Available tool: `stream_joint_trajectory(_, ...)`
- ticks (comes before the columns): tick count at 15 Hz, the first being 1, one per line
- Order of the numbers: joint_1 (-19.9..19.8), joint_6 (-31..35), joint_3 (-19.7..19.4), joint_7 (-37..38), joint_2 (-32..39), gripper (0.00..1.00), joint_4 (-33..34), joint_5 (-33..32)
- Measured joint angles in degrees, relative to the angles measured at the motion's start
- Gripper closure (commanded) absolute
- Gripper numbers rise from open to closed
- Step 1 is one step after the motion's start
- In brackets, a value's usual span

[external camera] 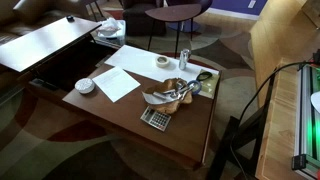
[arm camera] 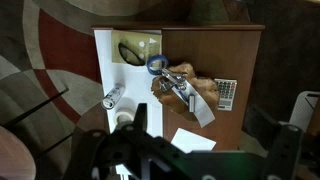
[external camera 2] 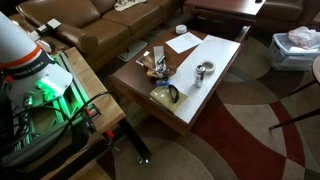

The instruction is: Move the measuring spoon set from the tray to the table

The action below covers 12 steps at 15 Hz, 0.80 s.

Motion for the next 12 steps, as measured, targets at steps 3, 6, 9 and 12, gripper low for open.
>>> stream_joint_trajectory(3,0.0,-0.01,0.0,0.0,0.2,0.0,-0.84,0.0)
stream_joint_trajectory(6,0.0,0.2,-0.1,0.07,0.33,0.0,-0.58,0.03)
stream_joint_trajectory(9,-0.13,5.77,-1.09,1.99,2.84,0.0,0.67,1.36)
stream_joint_trajectory(12,0.06,14.0,-2.28,2.23,10.34,0.0,3.05,3.49)
